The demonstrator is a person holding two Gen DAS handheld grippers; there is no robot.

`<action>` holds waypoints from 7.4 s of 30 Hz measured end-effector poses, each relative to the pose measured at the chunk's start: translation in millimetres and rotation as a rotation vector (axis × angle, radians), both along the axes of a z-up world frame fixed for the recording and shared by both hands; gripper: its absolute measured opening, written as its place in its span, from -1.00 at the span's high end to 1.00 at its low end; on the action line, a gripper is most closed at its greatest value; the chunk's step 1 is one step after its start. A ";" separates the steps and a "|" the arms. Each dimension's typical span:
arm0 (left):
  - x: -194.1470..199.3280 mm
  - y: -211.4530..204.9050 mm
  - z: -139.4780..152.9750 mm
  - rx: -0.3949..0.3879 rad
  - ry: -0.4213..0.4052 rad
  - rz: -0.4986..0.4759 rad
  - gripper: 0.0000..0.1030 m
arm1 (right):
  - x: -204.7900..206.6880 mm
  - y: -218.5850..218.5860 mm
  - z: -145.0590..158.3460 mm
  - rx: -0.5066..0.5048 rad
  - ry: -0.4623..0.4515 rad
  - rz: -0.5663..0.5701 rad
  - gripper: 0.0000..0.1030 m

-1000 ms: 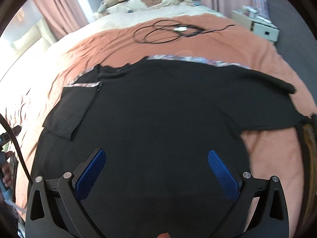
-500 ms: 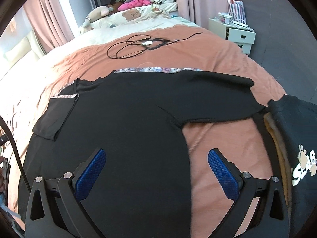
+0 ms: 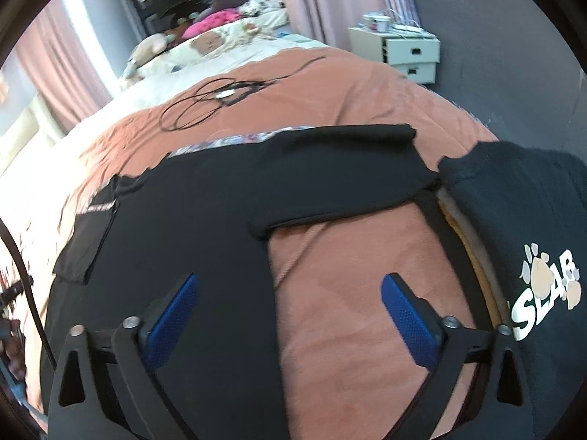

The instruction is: Fold small clothes

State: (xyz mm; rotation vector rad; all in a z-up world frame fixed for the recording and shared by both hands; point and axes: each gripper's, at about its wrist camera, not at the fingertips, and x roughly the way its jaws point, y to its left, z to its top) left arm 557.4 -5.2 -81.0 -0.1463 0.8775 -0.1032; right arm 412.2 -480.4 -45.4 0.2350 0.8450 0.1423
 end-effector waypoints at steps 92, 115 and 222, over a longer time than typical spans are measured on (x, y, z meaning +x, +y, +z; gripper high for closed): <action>72.8 59.1 -32.1 0.041 0.008 -0.042 -0.92 | 184.8 31.2 -14.5 0.065 0.078 0.125 -0.37; 78.4 85.7 -42.7 0.086 0.041 -0.003 -0.92 | 168.8 122.5 6.7 -0.067 -0.028 0.305 0.93; 133.6 -90.5 -80.2 0.088 0.123 -0.218 -0.39 | 170.0 72.7 -48.5 -0.105 0.079 0.260 -0.01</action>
